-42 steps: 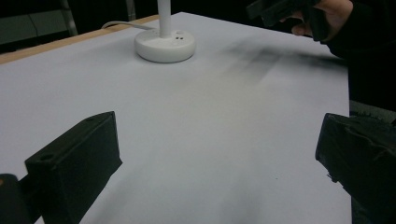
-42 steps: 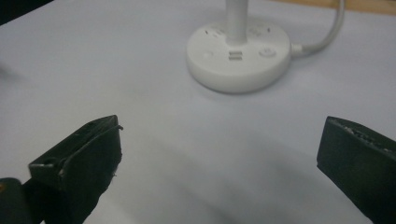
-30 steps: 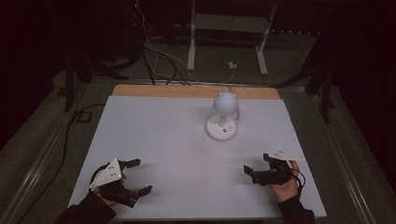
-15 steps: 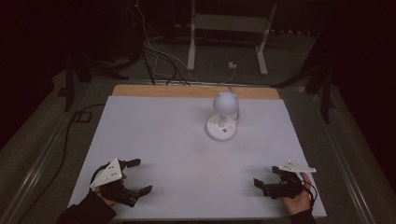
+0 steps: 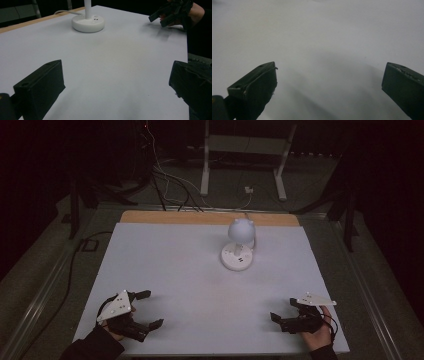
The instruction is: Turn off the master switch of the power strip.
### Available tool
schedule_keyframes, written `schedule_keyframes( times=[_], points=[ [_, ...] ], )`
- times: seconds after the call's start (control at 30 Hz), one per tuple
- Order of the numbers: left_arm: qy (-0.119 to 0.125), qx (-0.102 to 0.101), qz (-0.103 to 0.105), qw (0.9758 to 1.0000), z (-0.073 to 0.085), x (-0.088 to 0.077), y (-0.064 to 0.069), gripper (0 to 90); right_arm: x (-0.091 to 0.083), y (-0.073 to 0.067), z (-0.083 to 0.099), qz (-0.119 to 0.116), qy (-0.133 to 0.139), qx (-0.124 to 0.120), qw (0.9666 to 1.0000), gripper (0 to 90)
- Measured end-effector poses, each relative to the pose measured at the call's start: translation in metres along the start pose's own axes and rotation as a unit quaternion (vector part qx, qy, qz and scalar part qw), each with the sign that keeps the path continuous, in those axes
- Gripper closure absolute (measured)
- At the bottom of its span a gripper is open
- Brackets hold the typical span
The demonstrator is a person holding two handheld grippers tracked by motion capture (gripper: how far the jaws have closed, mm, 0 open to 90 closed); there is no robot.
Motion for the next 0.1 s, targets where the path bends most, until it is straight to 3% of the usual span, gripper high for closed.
schedule_keyframes(
  times=[0.1],
  points=[
    [0.000, 0.000, 0.000, 1.0000, 0.0000, -0.0001, -0.0001, 0.4, -0.0009, -0.0001, -0.0001, 0.000, 0.003, 0.001, 1.0000, 0.0]
  ],
)
Point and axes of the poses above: each handheld gripper's, and its own axes: x roughly forward along the jaws, z roughly out of its underside, y roughly to its right, the point moved 1 cm from there along x, roughly forward along the jaws, and after that the axes turned 12 degrees about -z, right-handed, at the moved point
